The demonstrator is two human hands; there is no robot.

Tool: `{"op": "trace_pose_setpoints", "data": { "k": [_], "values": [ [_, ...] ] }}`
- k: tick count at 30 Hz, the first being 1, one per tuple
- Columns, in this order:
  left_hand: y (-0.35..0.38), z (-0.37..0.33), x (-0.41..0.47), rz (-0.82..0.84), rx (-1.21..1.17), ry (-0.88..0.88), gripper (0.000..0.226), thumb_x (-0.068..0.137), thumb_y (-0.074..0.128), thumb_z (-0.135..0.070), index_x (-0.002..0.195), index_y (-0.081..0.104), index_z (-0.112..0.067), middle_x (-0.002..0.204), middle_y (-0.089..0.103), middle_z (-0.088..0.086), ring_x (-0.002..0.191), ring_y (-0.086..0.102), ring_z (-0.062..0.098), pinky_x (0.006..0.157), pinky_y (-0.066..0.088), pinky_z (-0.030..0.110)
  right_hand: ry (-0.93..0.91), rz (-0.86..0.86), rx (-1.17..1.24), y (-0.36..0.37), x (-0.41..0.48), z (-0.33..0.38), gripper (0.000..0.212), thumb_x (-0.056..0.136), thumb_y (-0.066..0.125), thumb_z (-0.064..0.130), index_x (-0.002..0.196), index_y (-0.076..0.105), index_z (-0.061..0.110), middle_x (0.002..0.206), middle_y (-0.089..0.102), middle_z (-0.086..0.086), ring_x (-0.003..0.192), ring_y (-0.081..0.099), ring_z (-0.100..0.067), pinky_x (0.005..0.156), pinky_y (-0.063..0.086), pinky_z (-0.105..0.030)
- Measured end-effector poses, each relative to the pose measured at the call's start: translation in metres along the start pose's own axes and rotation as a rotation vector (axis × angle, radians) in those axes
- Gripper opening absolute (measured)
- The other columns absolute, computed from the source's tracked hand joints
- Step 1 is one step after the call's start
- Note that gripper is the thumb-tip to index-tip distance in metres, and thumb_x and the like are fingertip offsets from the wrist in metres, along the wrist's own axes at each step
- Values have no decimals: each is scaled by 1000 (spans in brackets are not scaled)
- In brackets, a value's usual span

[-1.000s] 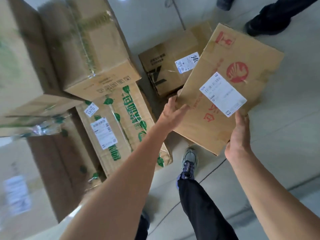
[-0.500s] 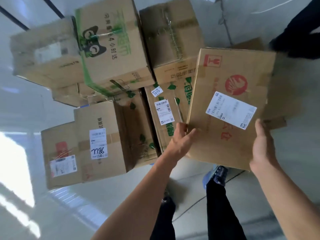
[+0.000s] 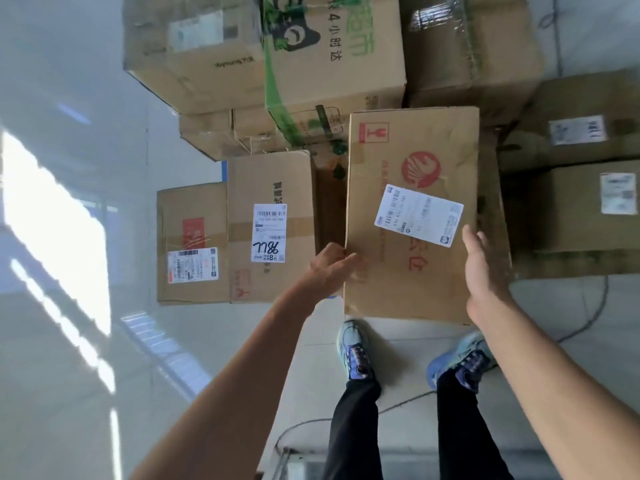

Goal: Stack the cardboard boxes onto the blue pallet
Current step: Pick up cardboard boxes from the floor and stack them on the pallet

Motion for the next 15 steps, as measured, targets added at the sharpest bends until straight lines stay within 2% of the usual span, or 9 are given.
{"op": "trace_pose_setpoints", "data": {
  "k": [1,2,5,10,12,15],
  "values": [
    [-7,3,3,-3,10,-12,61,87,66,-51,133,55,-12,127,62,5,111,58,21,89,50,37,1,14,-24,10,1,2,73,99,40,71,162,29,37,170,26,0,154,27,-27,120,28,-48],
    [-14,7,6,0,16,-22,60,86,65,-51,132,56,-14,128,62,6,110,59,20,84,49,36,2,40,-32,21,2,3,73,99,39,72,162,27,37,171,25,0,155,27,-28,122,27,-52],
    [-33,21,18,-14,28,-43,34,95,65,-42,123,60,-23,120,66,3,108,61,17,71,46,32,-2,94,-34,46,5,5,73,101,39,70,163,23,37,172,23,1,155,28,-26,122,26,-54],
    [-46,32,28,4,95,-83,17,99,56,-39,106,67,-27,112,71,2,116,64,26,78,50,36,16,90,-120,66,8,7,70,101,40,70,162,28,39,171,26,1,153,31,-28,120,29,-54],
    [-48,31,25,16,100,-105,12,99,56,-39,99,66,-32,107,70,-5,117,63,23,83,49,38,5,107,-119,71,9,8,69,102,41,67,162,28,37,171,23,1,154,28,-25,120,26,-49],
    [-53,28,23,39,100,-132,16,98,55,-38,100,68,-29,103,70,-8,117,63,22,84,46,37,-32,163,-123,78,12,8,68,103,42,63,163,28,34,172,23,5,155,27,-20,119,24,-38]
  ]
}}
Point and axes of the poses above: each hand's wrist, its own x-axis towards the middle knuckle, its own y-axis out of the palm, z = x × y, the point moved 3 cm from there along x, towards the middle knuckle
